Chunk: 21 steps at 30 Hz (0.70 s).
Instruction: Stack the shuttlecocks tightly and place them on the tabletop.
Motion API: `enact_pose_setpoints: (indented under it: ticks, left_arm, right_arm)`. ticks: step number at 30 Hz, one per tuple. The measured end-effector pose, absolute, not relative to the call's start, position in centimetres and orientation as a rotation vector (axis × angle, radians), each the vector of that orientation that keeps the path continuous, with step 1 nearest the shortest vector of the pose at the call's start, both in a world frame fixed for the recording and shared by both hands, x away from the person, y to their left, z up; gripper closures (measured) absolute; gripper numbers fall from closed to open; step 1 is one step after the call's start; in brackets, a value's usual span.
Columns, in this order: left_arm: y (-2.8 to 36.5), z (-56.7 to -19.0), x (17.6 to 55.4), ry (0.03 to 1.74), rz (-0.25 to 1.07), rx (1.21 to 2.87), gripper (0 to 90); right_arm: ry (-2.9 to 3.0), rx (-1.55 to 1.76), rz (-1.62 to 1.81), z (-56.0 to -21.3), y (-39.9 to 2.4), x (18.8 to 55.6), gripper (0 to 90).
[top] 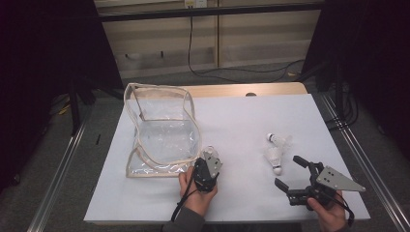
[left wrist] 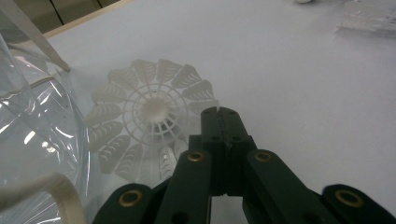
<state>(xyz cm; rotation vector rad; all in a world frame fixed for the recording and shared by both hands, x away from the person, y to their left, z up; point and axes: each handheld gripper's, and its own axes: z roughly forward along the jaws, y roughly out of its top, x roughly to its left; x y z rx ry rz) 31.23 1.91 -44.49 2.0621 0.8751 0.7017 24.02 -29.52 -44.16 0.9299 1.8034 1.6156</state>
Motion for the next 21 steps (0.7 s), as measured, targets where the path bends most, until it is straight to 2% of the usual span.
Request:
enact_pose_setpoints:
  ticks: [21]
  left_arm:
    - [-0.5, -41.7, 31.6, 0.846, 0.624, 2.012, 90.0]
  right_arm:
    - [1.801, 0.921, 1.618, -44.1, -29.5, 24.0, 0.5]
